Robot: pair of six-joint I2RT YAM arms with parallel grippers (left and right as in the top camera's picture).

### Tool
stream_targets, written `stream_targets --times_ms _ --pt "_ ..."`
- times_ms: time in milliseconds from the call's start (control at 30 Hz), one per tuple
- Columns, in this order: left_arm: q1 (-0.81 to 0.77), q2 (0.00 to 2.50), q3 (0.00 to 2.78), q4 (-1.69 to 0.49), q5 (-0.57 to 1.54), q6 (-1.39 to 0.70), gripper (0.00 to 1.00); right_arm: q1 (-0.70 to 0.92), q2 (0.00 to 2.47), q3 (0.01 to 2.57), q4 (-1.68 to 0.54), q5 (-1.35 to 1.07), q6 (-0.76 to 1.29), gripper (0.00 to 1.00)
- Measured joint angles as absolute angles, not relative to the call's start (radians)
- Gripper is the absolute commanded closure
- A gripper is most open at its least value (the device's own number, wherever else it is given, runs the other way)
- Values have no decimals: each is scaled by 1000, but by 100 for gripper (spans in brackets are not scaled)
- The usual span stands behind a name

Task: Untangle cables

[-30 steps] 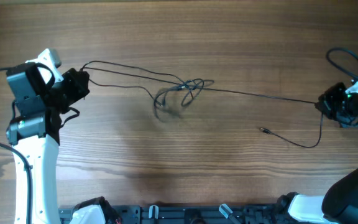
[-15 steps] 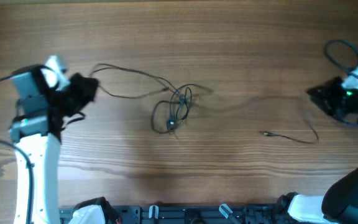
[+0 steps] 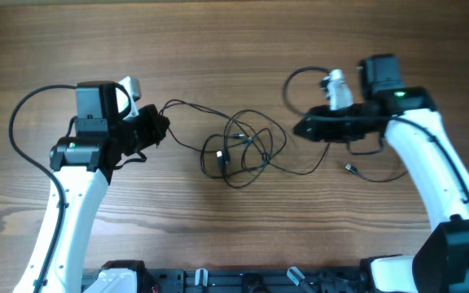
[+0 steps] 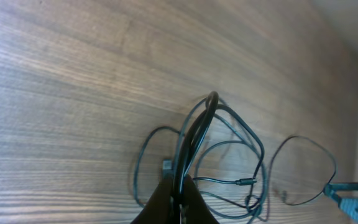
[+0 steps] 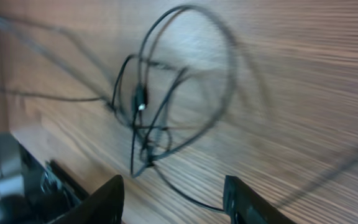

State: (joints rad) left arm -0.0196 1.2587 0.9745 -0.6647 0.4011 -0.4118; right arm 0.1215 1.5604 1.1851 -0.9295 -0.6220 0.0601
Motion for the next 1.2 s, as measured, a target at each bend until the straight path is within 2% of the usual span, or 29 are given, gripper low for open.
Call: stream_targets --times_ms 67,100,133,200,233,500,633,967,1067,1133,1200 --pt "-36 1278 974 -680 366 -410 92 205 1560 1178 -909 -568 110 53" --pt "-43 1290 974 -683 357 -409 84 232 1560 1168 -895 -545 132 53" --pt "-49 1299 974 -682 351 -406 72 250 1560 1157 -881 -529 144 53" --pt "-68 1335 974 -681 337 -406 38 289 1560 1123 -862 -501 169 54" --pt "-81 1365 974 -682 333 -406 34 316 1560 1098 -853 -488 182 54" --pt "-196 1468 974 -685 322 -402 33 355 1560 976 -777 -465 239 65" --pt "-266 1477 974 -677 323 -402 34 355 1560 896 -712 -470 255 76" --pt "-301 1477 974 -674 322 -402 37 356 1560 865 -649 -498 274 77" --pt "-302 1477 974 -674 322 -402 37 369 1560 823 -600 -503 302 83" --pt "-303 1477 974 -673 322 -402 37 377 1560 797 -570 -505 318 92" --pt "-303 1477 974 -674 322 -402 37 386 1560 786 -550 -505 342 96"
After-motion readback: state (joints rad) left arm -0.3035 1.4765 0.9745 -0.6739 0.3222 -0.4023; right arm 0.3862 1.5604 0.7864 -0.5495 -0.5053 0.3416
